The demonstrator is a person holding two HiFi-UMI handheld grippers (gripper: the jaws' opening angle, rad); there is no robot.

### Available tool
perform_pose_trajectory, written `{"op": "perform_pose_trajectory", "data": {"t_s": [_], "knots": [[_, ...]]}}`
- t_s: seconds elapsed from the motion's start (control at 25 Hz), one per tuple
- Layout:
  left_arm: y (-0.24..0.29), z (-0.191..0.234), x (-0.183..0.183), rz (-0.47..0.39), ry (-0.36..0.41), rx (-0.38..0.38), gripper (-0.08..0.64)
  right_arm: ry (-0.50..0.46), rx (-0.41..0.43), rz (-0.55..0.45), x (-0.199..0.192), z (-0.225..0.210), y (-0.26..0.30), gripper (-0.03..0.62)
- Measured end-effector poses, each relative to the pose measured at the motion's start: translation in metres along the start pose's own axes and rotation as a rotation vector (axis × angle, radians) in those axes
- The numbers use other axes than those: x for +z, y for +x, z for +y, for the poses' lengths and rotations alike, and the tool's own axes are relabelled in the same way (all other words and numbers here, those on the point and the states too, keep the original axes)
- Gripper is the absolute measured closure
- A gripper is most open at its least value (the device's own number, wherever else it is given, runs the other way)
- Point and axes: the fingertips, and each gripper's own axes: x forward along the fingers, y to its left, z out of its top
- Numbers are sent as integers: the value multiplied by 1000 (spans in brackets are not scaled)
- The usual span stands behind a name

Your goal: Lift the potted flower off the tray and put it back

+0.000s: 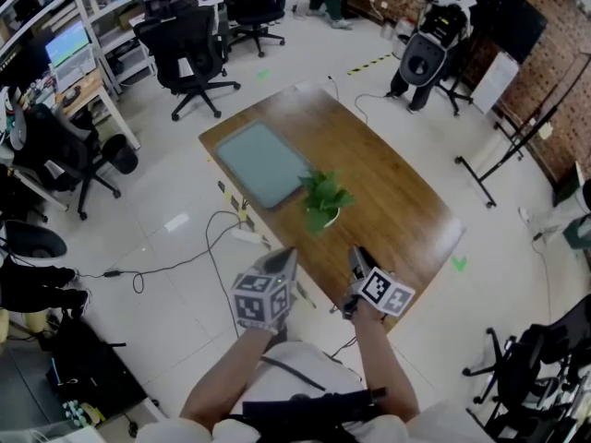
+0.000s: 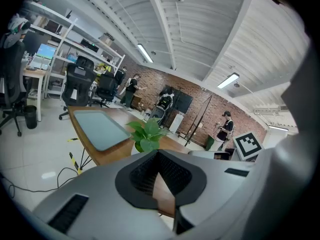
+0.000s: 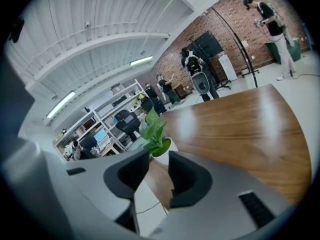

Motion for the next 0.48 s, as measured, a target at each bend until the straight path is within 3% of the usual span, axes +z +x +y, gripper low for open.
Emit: {"op": "perform_pose_trajectory", "data": {"t_s": [0.48], "knots": [[29,11,13,62,38,-31,565,-61,-45,48,25,-25,91,457]]}}
